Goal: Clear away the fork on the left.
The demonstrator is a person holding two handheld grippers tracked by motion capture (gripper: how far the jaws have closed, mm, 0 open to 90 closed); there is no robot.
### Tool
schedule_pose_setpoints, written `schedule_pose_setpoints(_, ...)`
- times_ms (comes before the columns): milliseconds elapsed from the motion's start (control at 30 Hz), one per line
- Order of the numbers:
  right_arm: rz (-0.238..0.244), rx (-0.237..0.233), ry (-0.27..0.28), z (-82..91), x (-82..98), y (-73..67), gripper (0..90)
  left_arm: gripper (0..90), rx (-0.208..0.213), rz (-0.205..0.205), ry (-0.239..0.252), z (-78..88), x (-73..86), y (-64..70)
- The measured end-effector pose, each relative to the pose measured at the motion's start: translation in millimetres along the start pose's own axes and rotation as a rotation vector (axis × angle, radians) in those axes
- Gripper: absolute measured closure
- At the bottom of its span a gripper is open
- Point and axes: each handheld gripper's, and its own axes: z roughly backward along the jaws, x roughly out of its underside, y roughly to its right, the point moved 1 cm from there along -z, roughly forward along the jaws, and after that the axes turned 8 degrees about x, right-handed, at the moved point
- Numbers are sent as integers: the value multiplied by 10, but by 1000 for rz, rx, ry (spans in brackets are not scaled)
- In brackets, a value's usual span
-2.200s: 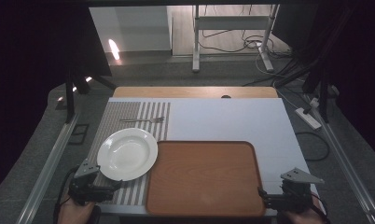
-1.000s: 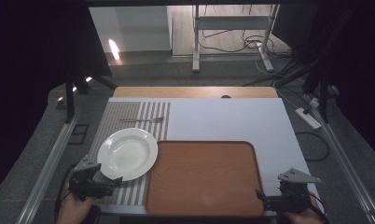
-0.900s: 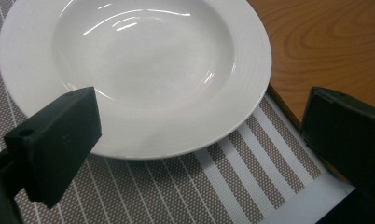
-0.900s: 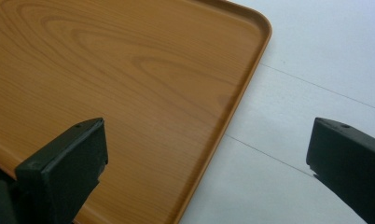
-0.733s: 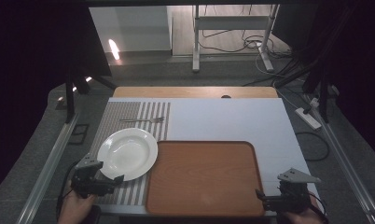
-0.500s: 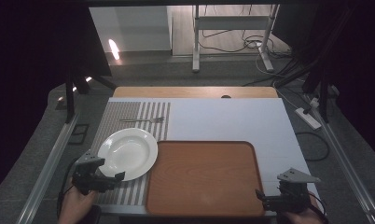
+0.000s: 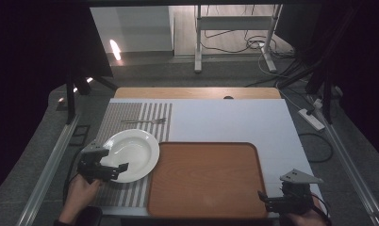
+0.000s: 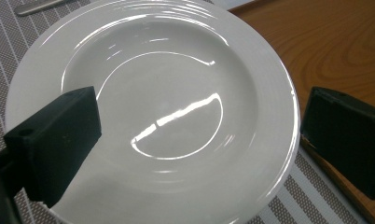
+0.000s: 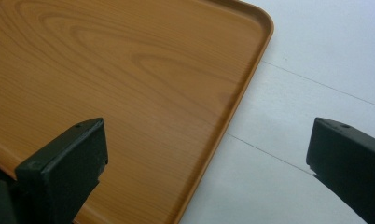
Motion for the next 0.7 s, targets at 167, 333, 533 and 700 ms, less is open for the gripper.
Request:
schedule_pose_setpoints(167, 0, -1, -3, -4, -1, 1, 0, 0, 37, 39, -7, -89, -83, -89)
schedule_pose_setpoints(333, 1, -1, -3, -4, -1, 0, 0, 0, 24, 33, -36, -152, -154, -138)
schedule_pose_setpoints(533, 3, -4, -7, -5, -2, 0, 0, 0, 14, 32, -44, -232, -275, -209)
schedule_pose_setpoints(700, 5, -4, -11, -6, -2, -2, 0, 0, 3, 30, -45, -301, -370, -260)
